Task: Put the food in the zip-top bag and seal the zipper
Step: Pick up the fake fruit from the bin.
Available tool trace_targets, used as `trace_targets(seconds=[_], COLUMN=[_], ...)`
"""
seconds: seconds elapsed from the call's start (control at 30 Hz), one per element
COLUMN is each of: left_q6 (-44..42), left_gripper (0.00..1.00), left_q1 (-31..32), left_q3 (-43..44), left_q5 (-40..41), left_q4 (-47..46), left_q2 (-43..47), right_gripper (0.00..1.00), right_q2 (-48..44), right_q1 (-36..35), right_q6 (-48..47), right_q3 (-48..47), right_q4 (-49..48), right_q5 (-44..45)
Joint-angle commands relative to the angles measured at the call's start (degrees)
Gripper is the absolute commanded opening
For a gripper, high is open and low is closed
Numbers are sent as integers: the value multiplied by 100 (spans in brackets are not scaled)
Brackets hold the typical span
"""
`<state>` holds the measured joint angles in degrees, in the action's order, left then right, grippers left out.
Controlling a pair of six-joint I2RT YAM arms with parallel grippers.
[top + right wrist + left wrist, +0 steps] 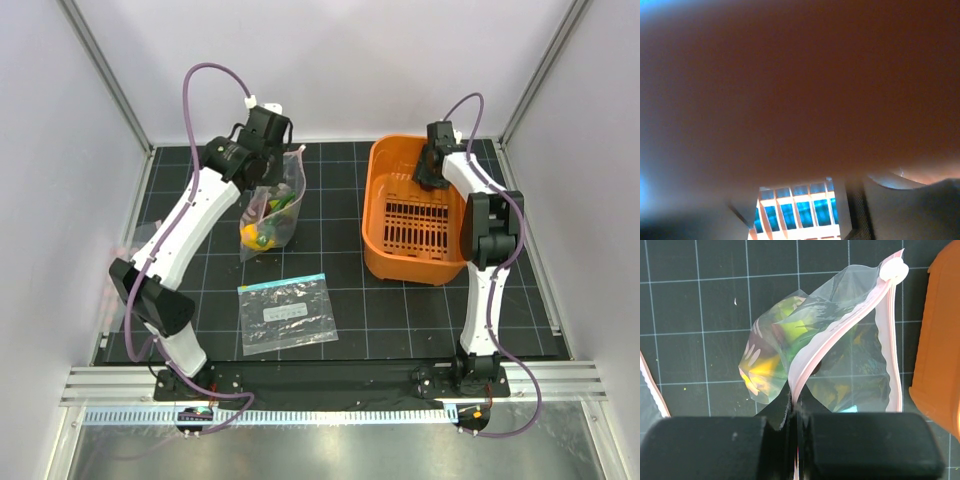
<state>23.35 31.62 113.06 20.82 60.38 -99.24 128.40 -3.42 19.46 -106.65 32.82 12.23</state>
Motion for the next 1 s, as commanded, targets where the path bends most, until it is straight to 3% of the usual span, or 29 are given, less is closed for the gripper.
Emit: trace_targets(seconds=[0.0,0.13,0.5,0.7,0.97], left_q6=[64,81,108,108,134], left_gripper=[1,1,1,1,1], left_q1=[38,90,117,126,134], left_q3=[138,155,182,173,217], left_q5=[10,19,-174,-245,-342], left_q4=[-132,-114,-255,-255,-255], left_q2=[19,-25,45,133,326], right_gripper=[38,31,26,25,26], right_q2=[-227,-525,-2467,-3435,-3796], right_q1=[-18,-132,-826,-1722,-2979], right_q6=[-48,-206,-119,84,532], right_q3=[31,4,355,365,382], right_q4=[-549,-277,532,542,-29], right_q5=[192,201,-738,-2056,-2699])
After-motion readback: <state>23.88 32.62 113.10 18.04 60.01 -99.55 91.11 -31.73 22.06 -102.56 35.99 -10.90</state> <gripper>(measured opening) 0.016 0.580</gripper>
